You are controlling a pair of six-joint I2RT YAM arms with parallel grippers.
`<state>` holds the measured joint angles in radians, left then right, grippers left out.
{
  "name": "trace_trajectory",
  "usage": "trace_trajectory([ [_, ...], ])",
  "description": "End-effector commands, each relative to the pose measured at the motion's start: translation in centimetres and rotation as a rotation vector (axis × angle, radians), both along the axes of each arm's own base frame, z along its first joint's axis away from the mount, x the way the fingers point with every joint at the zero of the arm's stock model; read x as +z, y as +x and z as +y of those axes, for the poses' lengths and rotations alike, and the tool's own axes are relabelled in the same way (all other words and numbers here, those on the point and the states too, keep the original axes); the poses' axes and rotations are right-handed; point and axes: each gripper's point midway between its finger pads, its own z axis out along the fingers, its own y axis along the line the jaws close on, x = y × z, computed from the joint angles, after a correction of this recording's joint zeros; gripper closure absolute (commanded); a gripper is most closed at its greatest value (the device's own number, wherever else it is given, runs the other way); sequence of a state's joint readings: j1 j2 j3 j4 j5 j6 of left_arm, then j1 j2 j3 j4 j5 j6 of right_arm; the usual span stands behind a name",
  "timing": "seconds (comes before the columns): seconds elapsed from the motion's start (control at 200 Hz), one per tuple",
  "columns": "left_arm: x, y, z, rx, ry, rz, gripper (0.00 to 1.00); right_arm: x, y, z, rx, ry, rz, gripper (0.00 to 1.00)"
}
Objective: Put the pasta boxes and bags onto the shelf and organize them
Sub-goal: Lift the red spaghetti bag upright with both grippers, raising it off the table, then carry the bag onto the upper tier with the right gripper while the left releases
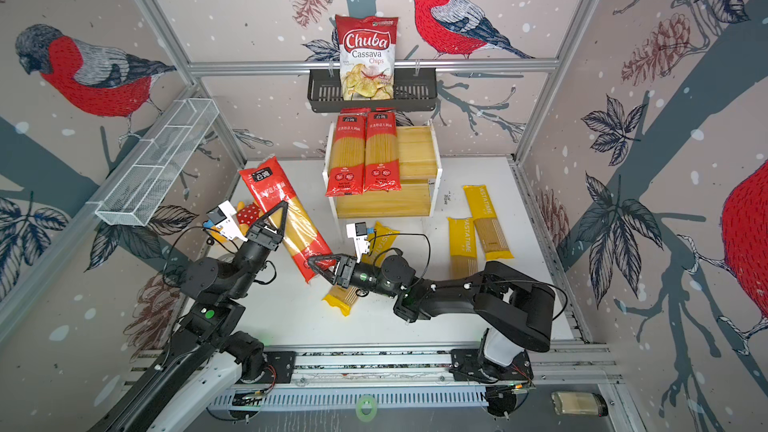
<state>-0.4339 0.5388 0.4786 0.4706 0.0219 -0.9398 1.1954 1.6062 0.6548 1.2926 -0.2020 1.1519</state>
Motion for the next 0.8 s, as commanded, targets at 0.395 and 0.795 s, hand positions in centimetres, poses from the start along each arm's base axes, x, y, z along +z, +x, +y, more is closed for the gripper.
trace_trajectory([
  [0.395, 4.6, -2.6, 1.8, 0.004, -0.163, -0.172, 0.45, 7.8, 0.2, 0.1, -0.128, 0.109, -0.179, 0.86],
  [0.795, 4.6, -3.1, 0.0, -0.077, -0.079, -0.191, 0.24, 14.3, 2.8, -2.9, -0.191, 0.212, -0.251, 0.94],
])
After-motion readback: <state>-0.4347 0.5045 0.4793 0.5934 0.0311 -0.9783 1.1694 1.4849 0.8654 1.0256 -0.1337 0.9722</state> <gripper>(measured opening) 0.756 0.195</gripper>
